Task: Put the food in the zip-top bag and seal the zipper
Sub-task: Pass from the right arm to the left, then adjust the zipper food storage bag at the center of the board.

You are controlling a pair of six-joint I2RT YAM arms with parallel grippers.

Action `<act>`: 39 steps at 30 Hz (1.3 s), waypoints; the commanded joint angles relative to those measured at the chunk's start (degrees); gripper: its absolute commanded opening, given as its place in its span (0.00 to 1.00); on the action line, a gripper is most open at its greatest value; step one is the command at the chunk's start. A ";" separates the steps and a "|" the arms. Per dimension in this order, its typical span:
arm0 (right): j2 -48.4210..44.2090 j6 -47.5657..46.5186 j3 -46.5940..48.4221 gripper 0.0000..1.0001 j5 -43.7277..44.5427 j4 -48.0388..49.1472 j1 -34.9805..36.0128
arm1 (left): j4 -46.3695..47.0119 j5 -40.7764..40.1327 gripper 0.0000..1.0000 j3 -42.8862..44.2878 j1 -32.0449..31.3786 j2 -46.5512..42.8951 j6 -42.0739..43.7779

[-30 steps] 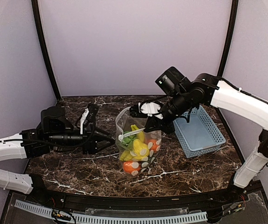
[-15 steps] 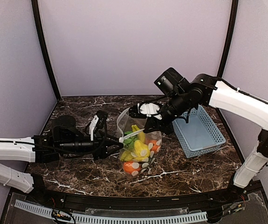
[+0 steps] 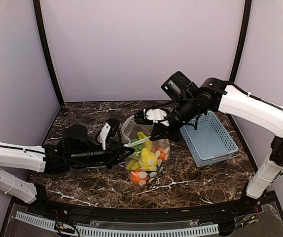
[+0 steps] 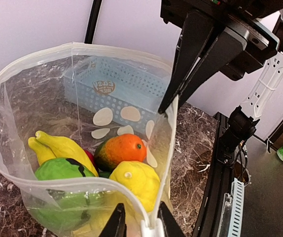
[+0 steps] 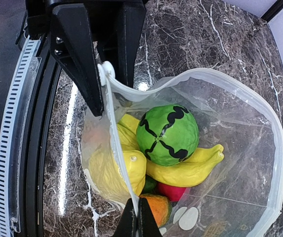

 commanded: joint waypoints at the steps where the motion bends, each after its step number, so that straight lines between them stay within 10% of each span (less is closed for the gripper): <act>1: 0.57 0.96 1.71 0.00 -1.12 1.34 -0.45 | 0.90 -2.90 0.18 1.08 -0.35 -0.50 2.29; 13: -2.42 5.77 6.98 0.37 -10.62 1.96 -14.66 | -6.97 -6.79 0.01 4.66 -0.22 -2.01 12.86; 22: -1.97 6.90 1.04 0.41 -2.34 6.34 -18.90 | -14.42 -7.66 0.01 9.14 0.90 -2.15 22.30; 29: -9.08 -2.56 -9.35 0.40 -11.92 8.18 -25.45 | -17.95 -5.79 0.01 8.83 4.57 -4.00 24.31; 39: -13.50 -15.31 -14.74 0.41 -10.68 8.39 -17.35 | -20.41 -0.54 0.01 10.47 7.07 -3.99 27.47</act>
